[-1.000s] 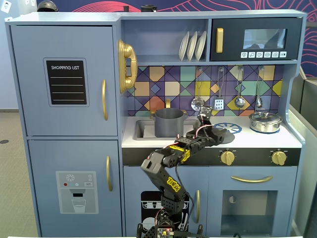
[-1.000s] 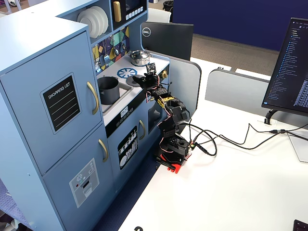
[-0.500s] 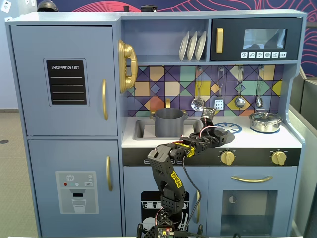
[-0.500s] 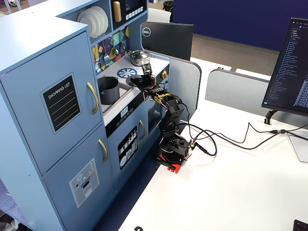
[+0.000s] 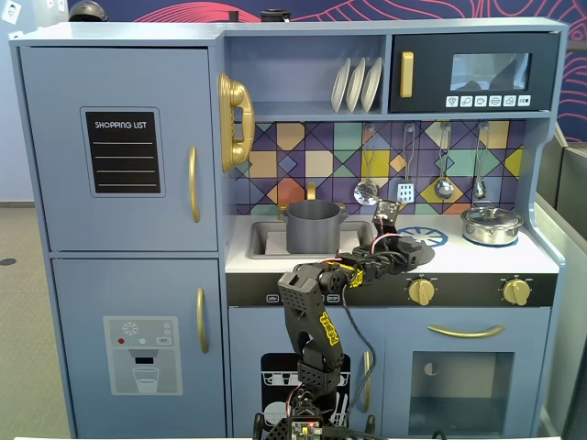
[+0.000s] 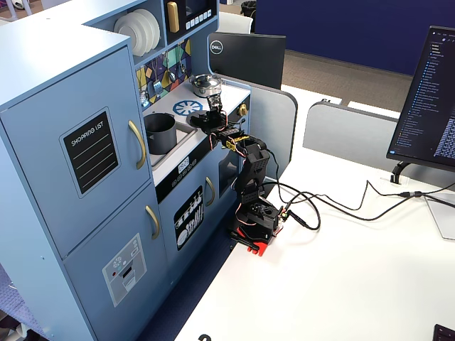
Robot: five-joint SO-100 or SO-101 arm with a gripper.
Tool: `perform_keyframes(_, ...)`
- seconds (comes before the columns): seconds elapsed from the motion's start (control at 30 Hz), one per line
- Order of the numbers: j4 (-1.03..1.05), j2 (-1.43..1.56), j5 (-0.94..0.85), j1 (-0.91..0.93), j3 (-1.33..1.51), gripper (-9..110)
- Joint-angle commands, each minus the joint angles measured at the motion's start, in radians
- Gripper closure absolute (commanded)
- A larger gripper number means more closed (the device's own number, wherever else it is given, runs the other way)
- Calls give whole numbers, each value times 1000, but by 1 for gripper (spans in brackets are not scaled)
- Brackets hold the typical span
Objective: Pick up the lid from the counter and put it on the gray recipient
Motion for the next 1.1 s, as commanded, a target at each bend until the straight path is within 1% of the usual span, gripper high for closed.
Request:
perform_keyframes(0.0,-38,-5,-2,-11,-80,83)
perform_keyframes(0.23,-43,-37,5,-18,-103,86)
perform_keyframes(0.43,-40,-51,-2,-35,-107,101)
perform_keyframes(0.83,-35,-25,26,-58,-117,102)
perform_keyframes(1.07,9,2,11,-61,-218,102)
